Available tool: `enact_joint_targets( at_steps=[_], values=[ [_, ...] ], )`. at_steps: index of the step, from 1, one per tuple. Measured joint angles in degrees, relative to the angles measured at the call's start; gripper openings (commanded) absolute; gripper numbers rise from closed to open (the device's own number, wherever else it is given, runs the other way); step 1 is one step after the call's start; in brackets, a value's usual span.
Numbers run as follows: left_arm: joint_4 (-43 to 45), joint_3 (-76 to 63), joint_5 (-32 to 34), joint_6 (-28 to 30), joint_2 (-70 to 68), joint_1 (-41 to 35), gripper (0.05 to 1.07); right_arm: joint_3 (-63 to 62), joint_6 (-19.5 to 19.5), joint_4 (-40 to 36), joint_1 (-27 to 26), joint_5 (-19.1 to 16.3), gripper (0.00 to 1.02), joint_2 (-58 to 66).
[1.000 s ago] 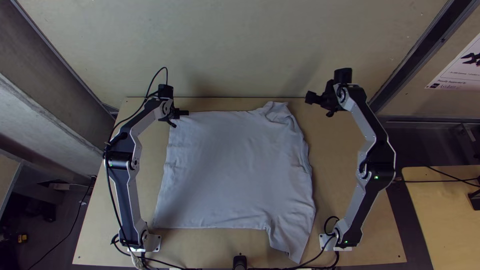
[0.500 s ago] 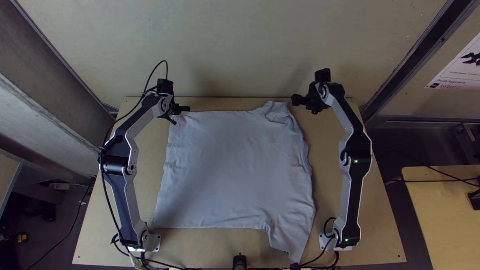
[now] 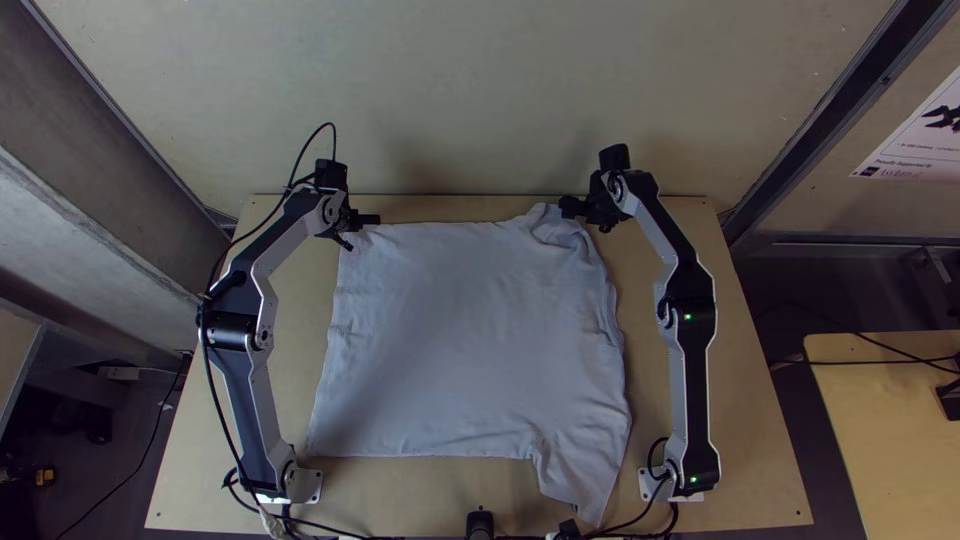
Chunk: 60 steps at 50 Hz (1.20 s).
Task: Fold the t-shirt
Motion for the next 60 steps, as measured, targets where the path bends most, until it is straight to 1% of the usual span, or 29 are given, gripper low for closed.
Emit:
enact_joint_targets(
  at_steps=[3, 8, 9, 23, 33, 44, 60],
  values=[
    [0.0, 0.0, 0.0, 0.0, 0.0, 0.0, 0.08, 0.0, 0.0, 0.5, 0.3, 0.0, 0.40, 0.5],
    [0.0, 0.0, 0.0, 0.0, 0.0, -0.1, 0.08, 0.0, -0.2, 1.8, 0.7, 0.0, 0.04, 1.4],
    [0.0, 0.0, 0.0, 0.0, 0.0, -0.1, 0.08, 0.0, -0.2, 2.0, 0.7, 0.0, 0.02, 1.5],
    [0.0, 0.0, 0.0, 0.0, 0.0, 0.0, 0.08, 0.1, -0.4, 3.1, 0.9, 0.0, 0.02, 1.8],
    [-0.2, 0.2, 0.2, -0.7, 0.0, 0.2, 0.08, 0.1, -0.4, 3.1, -0.9, 0.0, 0.02, 1.6],
    [-0.5, 0.4, 1.8, -1.7, 0.0, 1.1, 0.08, 0.1, -0.4, 3.1, -3.6, 0.0, 0.02, -0.1],
    [-1.0, 0.5, 5.9, -4.7, 0.0, 2.0, 0.08, 0.1, -0.4, 4.9, -4.0, 0.0, 0.02, -1.7]
  ],
)
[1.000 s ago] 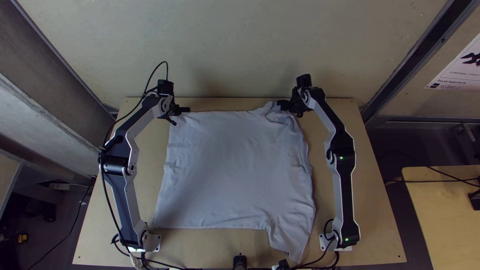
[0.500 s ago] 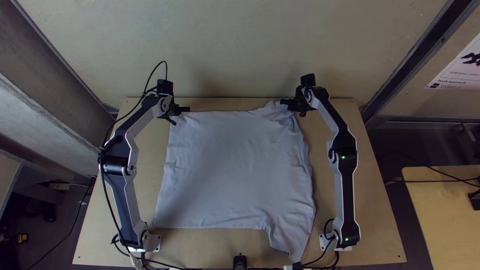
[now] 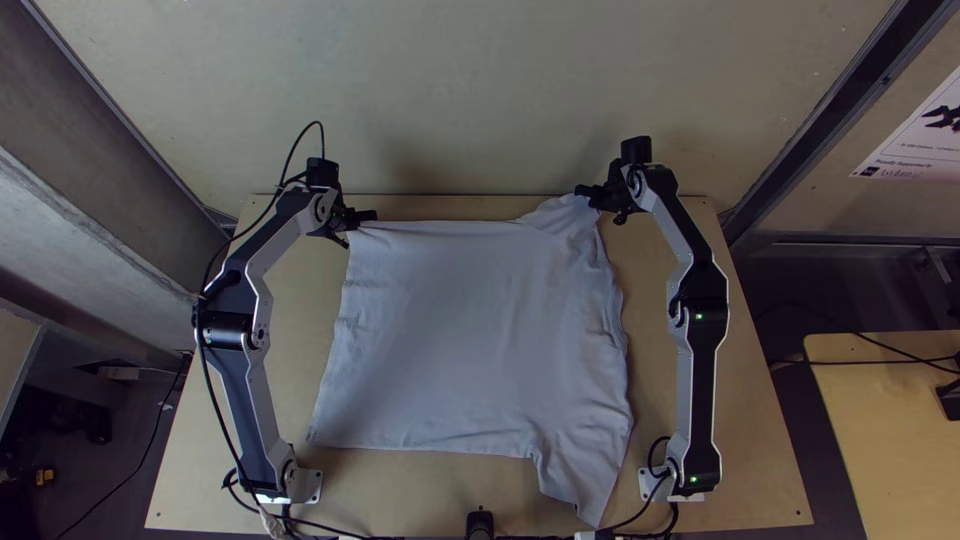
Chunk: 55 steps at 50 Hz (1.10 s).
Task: Fold the t-shirt
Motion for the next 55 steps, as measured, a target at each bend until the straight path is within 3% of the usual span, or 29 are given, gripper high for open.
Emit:
enact_joint_targets(
  at_steps=[24, 55],
  values=[
    [-3.6, 0.0, 5.8, -1.1, -0.2, 3.4, 0.08, -3.7, -1.1, -9.3, 0.0, 0.2, 0.02, -7.2],
    [-5.0, -6.4, 6.2, -0.8, -8.8, 3.1, 0.08, -30.0, -2.4, -7.4, 1.0, 2.6, 0.02, -25.6]
  ],
)
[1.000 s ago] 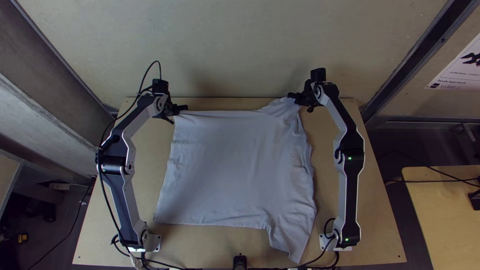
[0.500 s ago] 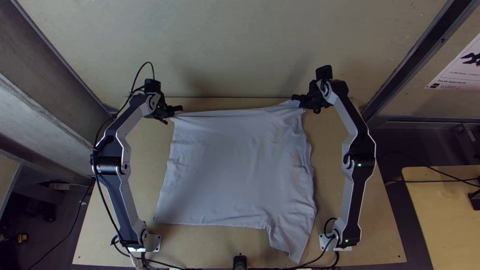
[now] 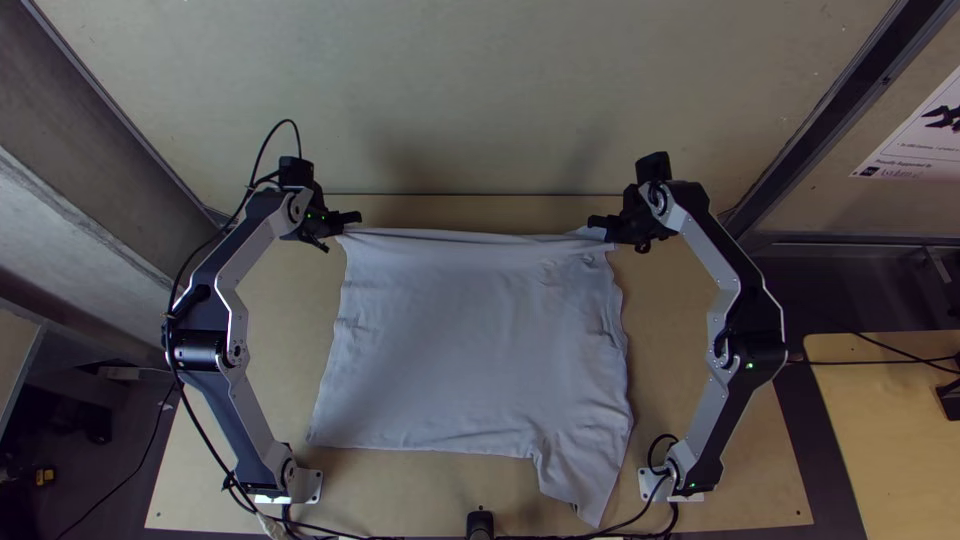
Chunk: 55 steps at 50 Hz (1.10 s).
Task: Fold the t-shirt
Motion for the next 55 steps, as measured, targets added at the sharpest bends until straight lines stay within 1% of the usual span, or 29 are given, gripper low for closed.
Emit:
enact_joint_targets(
  at_steps=[13, 23, 33, 39, 55],
  values=[
    [0.4, -6.0, 0.0, 0.2, -3.4, -0.7, 0.08, -9.0, 0.0, 1.4, 1.0, 1.7, 0.02, -6.8],
    [1.9, -10.9, 0.7, 0.6, -7.3, -0.8, 0.08, -17.6, 0.0, 3.7, 2.0, 2.2, 0.02, -12.3],
    [4.9, -18.6, 0.7, 1.9, -11.6, -0.8, 0.08, -25.0, 0.0, 6.1, 3.0, 2.8, 0.02, -16.7],
    [5.5, -21.7, 0.9, 2.8, -12.5, -0.8, 0.08, -29.1, 0.0, 7.6, 3.0, 3.0, 0.02, -18.2],
    [10.7, -28.6, 1.1, 3.5, -12.5, -0.8, 0.08, -39.1, 0.0, 12.2, 3.2, 3.0, 0.02, -18.3]
  ],
)
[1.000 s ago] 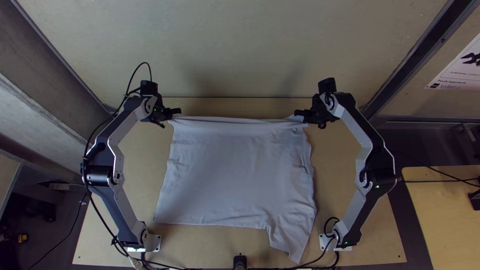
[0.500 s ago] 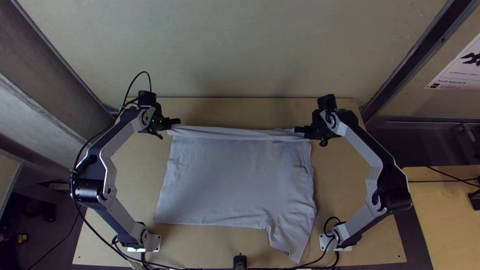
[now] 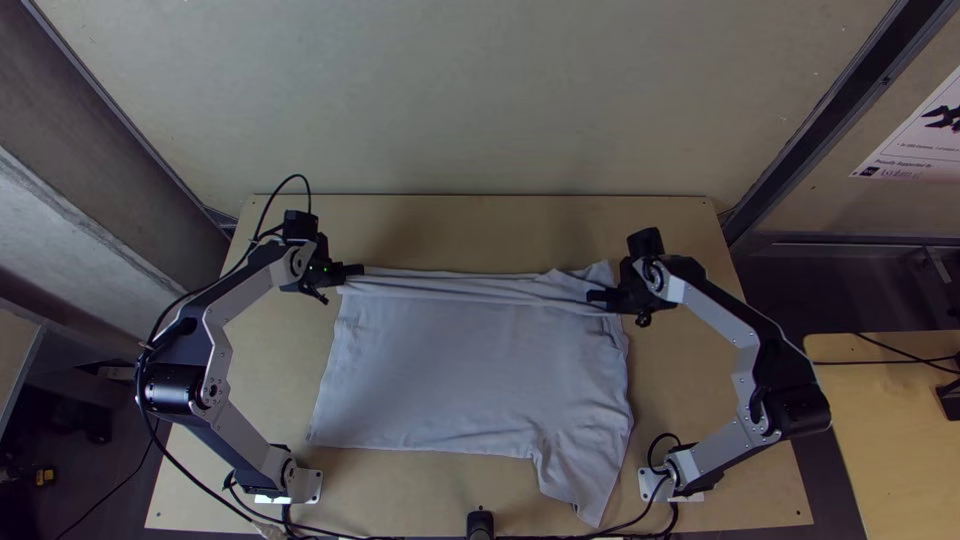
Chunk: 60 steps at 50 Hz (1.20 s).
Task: Fold the t-shirt
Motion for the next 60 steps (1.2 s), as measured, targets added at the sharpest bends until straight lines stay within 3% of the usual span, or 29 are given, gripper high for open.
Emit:
enact_joint_targets(
  at_steps=[7, 9, 11, 16, 18, 20, 27, 39, 48, 60],
  values=[
    [1.9, -1.6, 0.0, 0.2, 0.0, 0.0, 0.11, -2.8, 0.0, 2.6, 0.7, 0.3, 0.06, 0.2],
    [2.4, -1.9, 0.0, 0.2, 0.0, 0.0, 0.28, -3.1, 0.0, 3.1, 0.8, 0.4, 0.15, 0.2],
    [2.7, -2.2, 0.0, 0.2, 0.0, 0.0, 0.53, -3.1, 0.0, 3.4, 0.8, 0.6, 0.27, 0.2],
    [2.9, -2.8, 0.0, 0.2, 0.1, 0.0, 0.88, -3.4, 0.0, 3.9, 0.8, 1.0, 0.80, 0.3],
    [2.9, -2.9, -0.1, 0.4, 0.1, 0.0, 1.03, -3.4, 0.0, 4.1, 0.7, 1.0, 0.93, 0.3],
    [2.8, -2.9, 0.5, 0.4, 0.1, 0.1, 1.03, -3.4, 0.1, 4.3, 0.7, 1.0, 0.98, 0.3],
    [1.0, -2.6, 7.1, 0.6, -0.1, 1.6, 1.03, -3.4, 0.3, 3.7, -0.3, 1.1, 0.99, -0.6],
    [-8.4, 0.7, 11.3, 1.5, -4.5, 2.6, 1.03, -3.5, 0.5, -1.4, -3.7, 3.2, 0.99, -10.8],
    [-13.8, 2.1, 12.2, 2.6, -9.2, 2.6, 1.03, -1.2, 0.5, -8.9, -3.7, 3.4, 0.99, -19.2],
    [-28.1, 2.4, 12.1, 6.2, -14.8, 2.6, 1.03, 3.1, 1.9, -22.6, -3.3, 4.0, 0.99, -27.6]
  ],
)
